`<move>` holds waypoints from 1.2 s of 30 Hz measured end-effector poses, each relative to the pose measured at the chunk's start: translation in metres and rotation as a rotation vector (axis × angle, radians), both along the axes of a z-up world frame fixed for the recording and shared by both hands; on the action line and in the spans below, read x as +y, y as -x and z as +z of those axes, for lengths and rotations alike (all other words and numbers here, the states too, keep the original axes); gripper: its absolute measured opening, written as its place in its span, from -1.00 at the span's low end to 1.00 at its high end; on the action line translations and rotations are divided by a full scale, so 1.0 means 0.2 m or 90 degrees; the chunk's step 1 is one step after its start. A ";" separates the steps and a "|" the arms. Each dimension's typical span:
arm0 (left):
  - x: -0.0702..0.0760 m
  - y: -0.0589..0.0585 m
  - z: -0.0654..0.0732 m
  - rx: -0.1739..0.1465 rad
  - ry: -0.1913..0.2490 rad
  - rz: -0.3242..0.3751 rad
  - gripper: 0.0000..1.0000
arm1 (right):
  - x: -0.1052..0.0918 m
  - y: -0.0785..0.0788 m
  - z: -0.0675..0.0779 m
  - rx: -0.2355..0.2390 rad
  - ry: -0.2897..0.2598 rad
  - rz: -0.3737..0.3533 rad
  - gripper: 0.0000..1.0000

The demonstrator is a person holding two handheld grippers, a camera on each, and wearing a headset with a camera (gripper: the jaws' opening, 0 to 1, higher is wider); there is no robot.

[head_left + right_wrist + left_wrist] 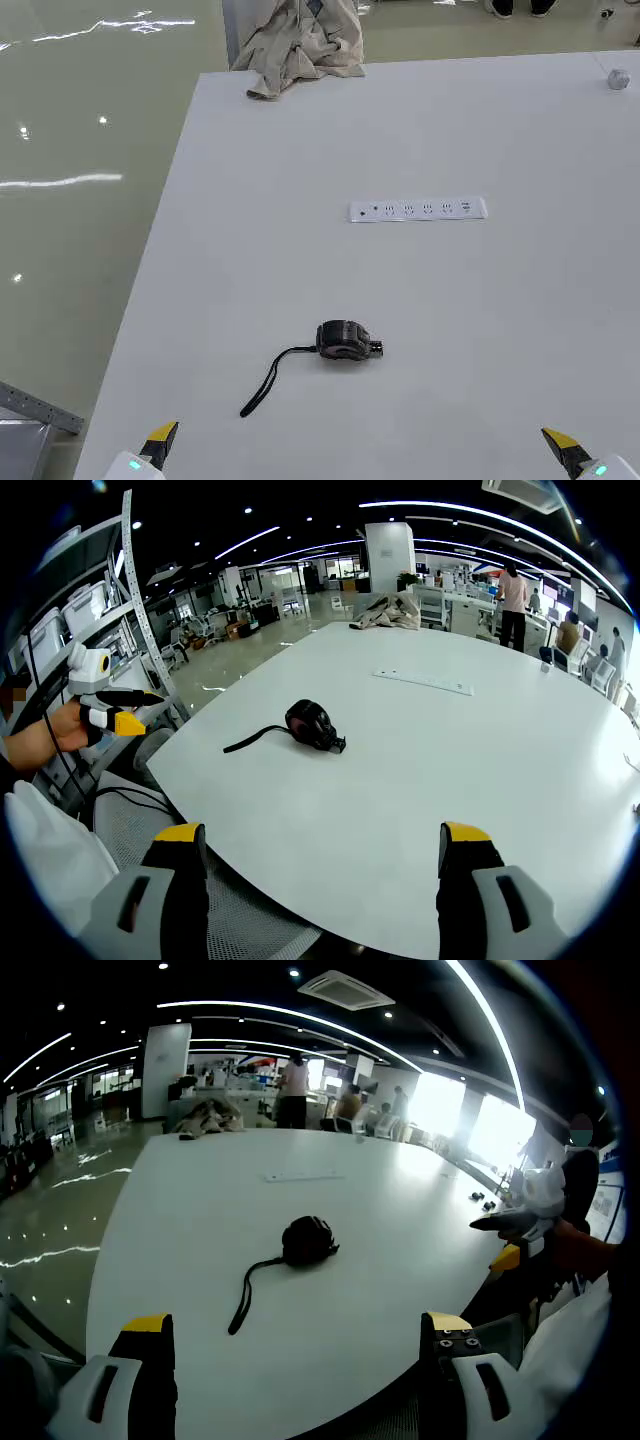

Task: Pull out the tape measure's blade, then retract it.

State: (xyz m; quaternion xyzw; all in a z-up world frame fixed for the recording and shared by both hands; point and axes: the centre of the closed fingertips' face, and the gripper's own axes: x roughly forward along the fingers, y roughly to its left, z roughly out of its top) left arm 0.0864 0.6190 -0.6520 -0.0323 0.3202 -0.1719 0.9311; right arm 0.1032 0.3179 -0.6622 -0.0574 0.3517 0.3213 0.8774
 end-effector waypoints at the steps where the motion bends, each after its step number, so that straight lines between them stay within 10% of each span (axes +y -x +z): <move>1: 0.00 0.00 0.00 -0.001 0.002 -0.001 1.00 | 0.00 0.00 0.00 -0.001 0.000 -0.001 0.99; 36: 0.04 0.01 -0.05 0.014 -0.005 0.020 1.00 | 0.02 -0.02 0.03 -0.005 -0.008 0.008 0.97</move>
